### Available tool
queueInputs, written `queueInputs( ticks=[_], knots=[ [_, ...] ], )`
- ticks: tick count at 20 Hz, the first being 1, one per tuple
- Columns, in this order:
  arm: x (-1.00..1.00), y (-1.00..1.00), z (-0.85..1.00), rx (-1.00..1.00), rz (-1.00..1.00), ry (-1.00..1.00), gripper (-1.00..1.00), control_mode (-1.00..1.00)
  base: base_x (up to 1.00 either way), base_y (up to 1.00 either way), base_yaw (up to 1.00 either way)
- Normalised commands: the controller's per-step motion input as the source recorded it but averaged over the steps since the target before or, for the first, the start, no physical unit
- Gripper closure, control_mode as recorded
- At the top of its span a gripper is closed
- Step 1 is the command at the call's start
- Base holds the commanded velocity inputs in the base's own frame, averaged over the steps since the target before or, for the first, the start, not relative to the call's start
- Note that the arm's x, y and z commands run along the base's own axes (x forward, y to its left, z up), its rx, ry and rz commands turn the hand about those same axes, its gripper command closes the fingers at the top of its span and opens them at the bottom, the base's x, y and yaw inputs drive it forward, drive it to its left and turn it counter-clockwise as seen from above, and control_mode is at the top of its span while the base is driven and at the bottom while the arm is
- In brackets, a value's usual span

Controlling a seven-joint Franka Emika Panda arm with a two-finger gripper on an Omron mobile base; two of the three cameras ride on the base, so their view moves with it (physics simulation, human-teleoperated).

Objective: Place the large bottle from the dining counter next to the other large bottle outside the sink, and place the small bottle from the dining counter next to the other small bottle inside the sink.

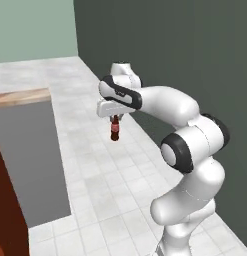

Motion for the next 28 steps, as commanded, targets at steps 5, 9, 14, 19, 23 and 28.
queueInputs(
  ticks=[5, 9, 14, 19, 23, 28],
  knots=[
    [0.00, 0.00, 0.00, 0.00, 0.00, 0.00, 1.00, 1.00, 0.27, -0.66, -0.08],
    [0.00, 0.00, 0.00, 0.00, 0.00, 0.00, 1.00, 1.00, 0.58, -0.30, 0.00],
    [0.00, 0.00, 0.00, 0.00, 0.00, 0.00, 1.00, 1.00, 0.57, -0.31, 0.02],
    [0.00, 0.00, 0.00, 0.00, 0.00, 0.00, 1.00, 1.00, 0.56, -0.37, 0.05],
    [0.00, 0.00, 0.00, 0.00, 0.00, 0.00, 1.00, 1.00, 0.64, -0.36, 0.06],
    [0.00, 0.00, 0.00, 0.00, 0.00, 0.00, 1.00, 1.00, 0.78, -0.15, 0.05]
  ],
)
